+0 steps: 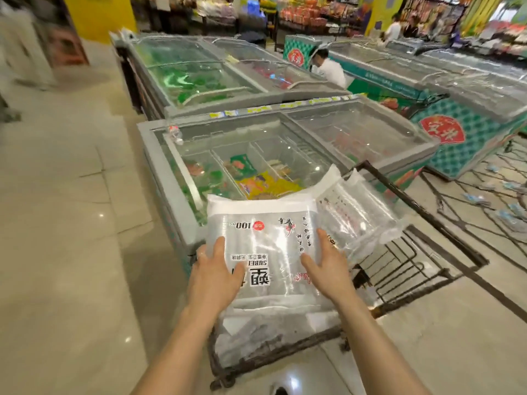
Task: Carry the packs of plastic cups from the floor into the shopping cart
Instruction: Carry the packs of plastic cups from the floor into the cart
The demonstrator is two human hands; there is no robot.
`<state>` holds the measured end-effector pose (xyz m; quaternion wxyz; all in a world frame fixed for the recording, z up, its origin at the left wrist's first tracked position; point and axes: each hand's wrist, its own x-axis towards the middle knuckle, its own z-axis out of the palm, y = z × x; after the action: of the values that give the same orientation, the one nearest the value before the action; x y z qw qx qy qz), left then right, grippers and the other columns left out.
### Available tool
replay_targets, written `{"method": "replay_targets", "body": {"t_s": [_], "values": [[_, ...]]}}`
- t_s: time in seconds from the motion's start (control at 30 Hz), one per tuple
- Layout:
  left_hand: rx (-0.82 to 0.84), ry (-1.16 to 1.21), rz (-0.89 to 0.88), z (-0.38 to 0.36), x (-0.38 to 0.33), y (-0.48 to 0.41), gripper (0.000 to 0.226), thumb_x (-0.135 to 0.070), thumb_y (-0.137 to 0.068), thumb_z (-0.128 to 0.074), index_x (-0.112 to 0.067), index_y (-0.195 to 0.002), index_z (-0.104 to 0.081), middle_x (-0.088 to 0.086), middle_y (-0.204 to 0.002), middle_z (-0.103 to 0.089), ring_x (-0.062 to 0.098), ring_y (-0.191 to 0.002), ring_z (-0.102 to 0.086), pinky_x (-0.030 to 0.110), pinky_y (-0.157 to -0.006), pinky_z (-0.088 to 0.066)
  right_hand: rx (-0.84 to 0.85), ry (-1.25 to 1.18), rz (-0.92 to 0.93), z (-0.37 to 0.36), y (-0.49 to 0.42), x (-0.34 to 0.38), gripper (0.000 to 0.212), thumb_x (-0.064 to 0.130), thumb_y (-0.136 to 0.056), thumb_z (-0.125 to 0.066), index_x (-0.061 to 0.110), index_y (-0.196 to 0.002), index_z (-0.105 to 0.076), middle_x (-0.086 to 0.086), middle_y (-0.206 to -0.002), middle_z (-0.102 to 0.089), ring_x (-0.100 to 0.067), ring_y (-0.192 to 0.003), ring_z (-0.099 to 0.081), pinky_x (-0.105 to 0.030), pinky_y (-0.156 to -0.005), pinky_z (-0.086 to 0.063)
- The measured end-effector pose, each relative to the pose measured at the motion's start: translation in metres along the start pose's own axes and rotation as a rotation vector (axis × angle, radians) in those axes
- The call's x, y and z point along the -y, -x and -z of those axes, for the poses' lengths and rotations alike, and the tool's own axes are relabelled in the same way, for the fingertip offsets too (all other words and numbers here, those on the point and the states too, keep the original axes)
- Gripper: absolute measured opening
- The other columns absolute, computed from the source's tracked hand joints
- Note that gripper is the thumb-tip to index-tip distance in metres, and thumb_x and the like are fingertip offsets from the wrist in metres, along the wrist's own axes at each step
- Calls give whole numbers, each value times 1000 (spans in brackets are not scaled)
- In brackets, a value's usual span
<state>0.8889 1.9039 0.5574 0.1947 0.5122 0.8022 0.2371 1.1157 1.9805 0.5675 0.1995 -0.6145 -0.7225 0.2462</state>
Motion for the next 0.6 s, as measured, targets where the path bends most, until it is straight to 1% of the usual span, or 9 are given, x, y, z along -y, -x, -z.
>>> {"method": "replay_targets", "body": {"t_s": [0.07,0.17,0.27,0.37,0.43,0.5,0.53,0.6], "values": [[-29,0,65,-18,-7,-19,71,-49,-92,-50,-24,-150,-19,13,-149,-31,33,-134,-33,40,-98,-38,75,-3,39,-5,-41,-12,72,35,-97,-52,18,-156,-14,-2,-161,-21,-21,-146,-23,-33,-113,-23],[-50,-23,160,-40,-12,-45,71,-48,-92,-49,-24,-151,-18,11,-152,-30,34,-134,-33,40,-97,-40,146,16,72,-20,-91,-29,73,35,-95,-54,17,-155,-17,-5,-159,-26,-23,-144,-28,-34,-112,-25],[-66,-48,239,-52,-17,-60,70,-45,-92,-52,-25,-151,-19,15,-150,-29,37,-129,-39,39,-93,-42,181,-50,79,-42,-118,-43,73,34,-94,-57,19,-155,-20,-10,-155,-34,-27,-140,-34,-36,-110,-29],[-61,-101,297,-69,-15,-67,68,-46,-90,-53,-27,-149,-23,19,-143,-34,36,-120,-48,39,-89,-46,262,-98,24,-67,-126,-62,72,36,-95,-53,25,-155,-14,-12,-152,-35,-30,-136,-38,-41,-105,-34],[-16,-126,327,-86,-12,-64,69,-47,-90,-53,-27,-148,-23,19,-143,-34,34,-115,-53,38,-86,-48,325,-94,29,-82,-126,-78,72,39,-97,-50,26,-155,-10,-9,-156,-27,-27,-142,-29,-44,-111,-31],[10,-132,361,-102,-8,-57,71,-49,-90,-51,-27,-149,-19,19,-147,-29,33,-113,-55,38,-83,-52,369,-66,57,-91,-123,-89,74,44,-98,-45,26,-156,-3,-3,-162,-12,-23,-148,-14,-47,-118,-22],[9,-130,367,-107,-6,-55,72,-50,-90,-51,-27,-150,-17,19,-149,-26,33,-115,-54,38,-84,-53,375,-61,64,-94,-121,-93,74,48,-98,-43,27,-156,0,-1,-162,-8,-22,-149,-10,-49,-119,-20],[0,-114,365,-111,-2,-53,74,-51,-91,-49,-28,-152,-14,19,-152,-22,35,-123,-50,40,-90,-52,373,-50,78,-96,-123,-98,75,50,-98,-40,27,-156,2,1,-163,-5,-21,-149,-8,-51,-119,-20]]}}
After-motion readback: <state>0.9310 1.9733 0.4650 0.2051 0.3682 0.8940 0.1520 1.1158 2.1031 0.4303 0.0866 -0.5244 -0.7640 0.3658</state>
